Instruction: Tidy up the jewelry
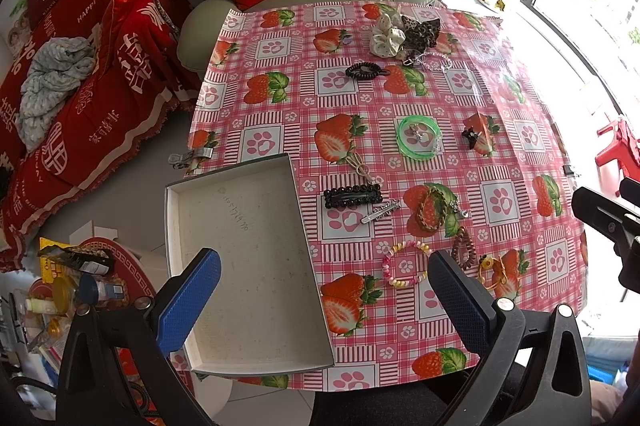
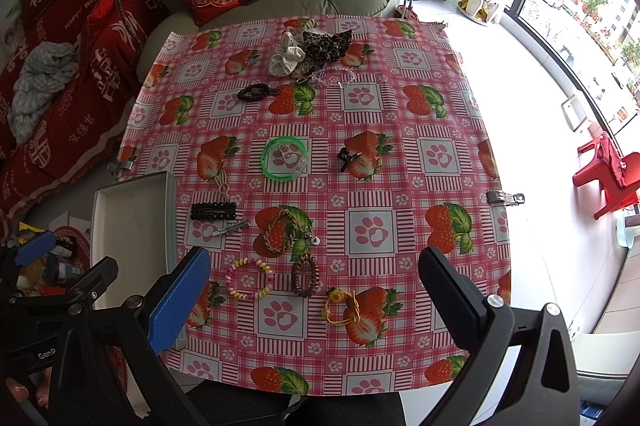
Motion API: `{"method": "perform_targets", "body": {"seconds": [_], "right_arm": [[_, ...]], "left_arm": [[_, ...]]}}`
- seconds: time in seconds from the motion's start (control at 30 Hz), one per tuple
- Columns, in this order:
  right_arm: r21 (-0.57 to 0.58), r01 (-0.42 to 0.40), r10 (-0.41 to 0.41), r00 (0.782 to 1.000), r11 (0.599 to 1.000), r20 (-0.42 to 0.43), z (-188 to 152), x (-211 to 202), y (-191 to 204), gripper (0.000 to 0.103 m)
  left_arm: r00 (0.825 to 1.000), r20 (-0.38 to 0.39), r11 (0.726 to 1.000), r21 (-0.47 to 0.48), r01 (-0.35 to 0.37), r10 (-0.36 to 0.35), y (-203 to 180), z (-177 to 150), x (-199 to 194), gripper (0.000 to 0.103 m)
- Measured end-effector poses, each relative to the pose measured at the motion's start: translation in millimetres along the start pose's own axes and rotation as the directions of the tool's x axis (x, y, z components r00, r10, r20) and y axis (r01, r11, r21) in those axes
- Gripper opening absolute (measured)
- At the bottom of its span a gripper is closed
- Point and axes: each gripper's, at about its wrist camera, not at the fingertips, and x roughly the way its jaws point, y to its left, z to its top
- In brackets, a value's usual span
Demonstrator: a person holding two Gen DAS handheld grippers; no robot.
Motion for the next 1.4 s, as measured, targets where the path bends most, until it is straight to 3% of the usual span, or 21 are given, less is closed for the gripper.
{"method": "perform_targets", "body": {"seconds": [0.27,0.53,0.87,1.03,1.23,1.3,1.4], "right_arm": [[0.000,0.000,0.000,1.000,1.000,-0.005,0,2,1,0.103],[0.038,-0.009,0.011,0.998,0.999,-0.061,-4,29,-12,0.103],[0.035,0.034,-0.028,0.985,0.999,-0.173,3,106,-44,0.103],[0.034,0.041,-0.033,0.978,0.999,-0.207,16,151,-56,0.103],[0.040,0.030,-0.021,0.977,0.999,-0.212,34,199,-66,0.103],[0.050,0.019,-0.008,0.978,0.999,-0.209,40,211,-68,0.102],[0.035,0.013,-0.006,0.982,0.999,-0.188,50,228,-66,0.099]], "left_arm": [[0.999,-0.016,1.000,0.001,-0.031,0.031,0,-2,6,0.103],[0.995,-0.098,1.000,0.003,0.006,-0.006,-3,0,42,0.103],[0.986,-0.165,0.999,-0.001,0.034,-0.034,-33,28,117,0.103],[0.987,-0.156,0.999,0.001,0.040,-0.039,-50,49,155,0.103],[0.990,-0.141,0.999,-0.049,0.020,-0.027,-49,72,198,0.103],[0.989,-0.147,0.998,-0.060,0.009,-0.018,-48,76,210,0.094],[0.985,-0.170,0.997,-0.077,0.011,-0.024,-46,77,229,0.093]]}}
